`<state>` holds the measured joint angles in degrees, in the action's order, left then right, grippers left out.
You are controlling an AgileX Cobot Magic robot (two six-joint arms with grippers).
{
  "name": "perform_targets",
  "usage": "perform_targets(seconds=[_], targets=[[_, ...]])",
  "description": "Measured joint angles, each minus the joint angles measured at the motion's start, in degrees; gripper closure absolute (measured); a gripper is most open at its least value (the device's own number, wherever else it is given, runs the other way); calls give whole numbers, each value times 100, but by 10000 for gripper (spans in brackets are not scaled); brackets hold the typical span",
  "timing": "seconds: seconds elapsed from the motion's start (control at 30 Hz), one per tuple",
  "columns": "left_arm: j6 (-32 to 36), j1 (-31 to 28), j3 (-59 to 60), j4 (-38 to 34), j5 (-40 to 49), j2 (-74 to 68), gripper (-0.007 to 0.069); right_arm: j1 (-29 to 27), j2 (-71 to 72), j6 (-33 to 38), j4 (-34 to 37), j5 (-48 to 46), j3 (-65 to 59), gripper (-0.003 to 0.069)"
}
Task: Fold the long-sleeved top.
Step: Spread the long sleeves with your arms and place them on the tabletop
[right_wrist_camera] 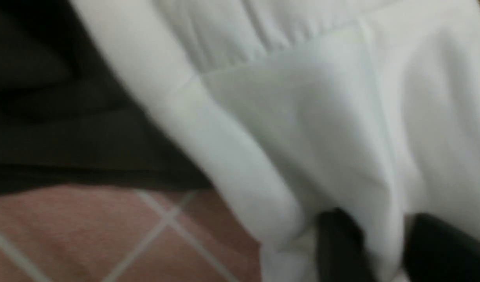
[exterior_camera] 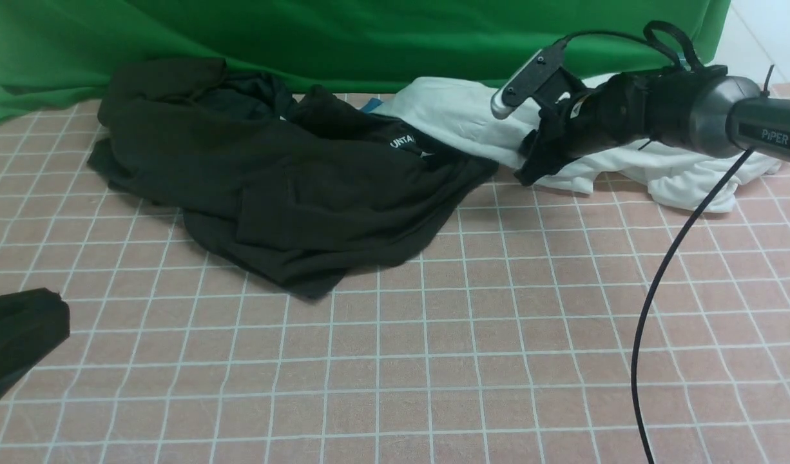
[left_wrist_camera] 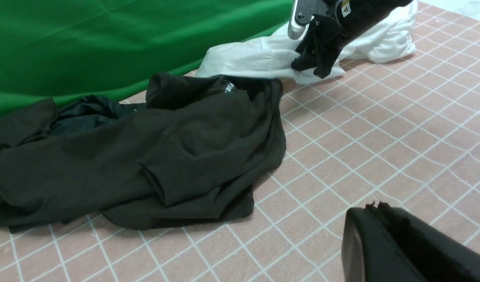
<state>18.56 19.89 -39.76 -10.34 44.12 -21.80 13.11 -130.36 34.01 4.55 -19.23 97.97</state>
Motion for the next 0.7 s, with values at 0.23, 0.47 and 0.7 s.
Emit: perform_targets(seconds=[0.23, 0.47, 0.7], targets=[[0, 0, 0, 0, -11, 0, 603, -124, 74, -166, 0, -30, 346, 617], [0, 0, 0, 6, -11, 0, 603, -630, 571, -1237, 0, -18, 1578, 617], [0, 0, 0, 154, -17, 0, 603, -1052, 782, -2117, -18, 122, 2654, 617]])
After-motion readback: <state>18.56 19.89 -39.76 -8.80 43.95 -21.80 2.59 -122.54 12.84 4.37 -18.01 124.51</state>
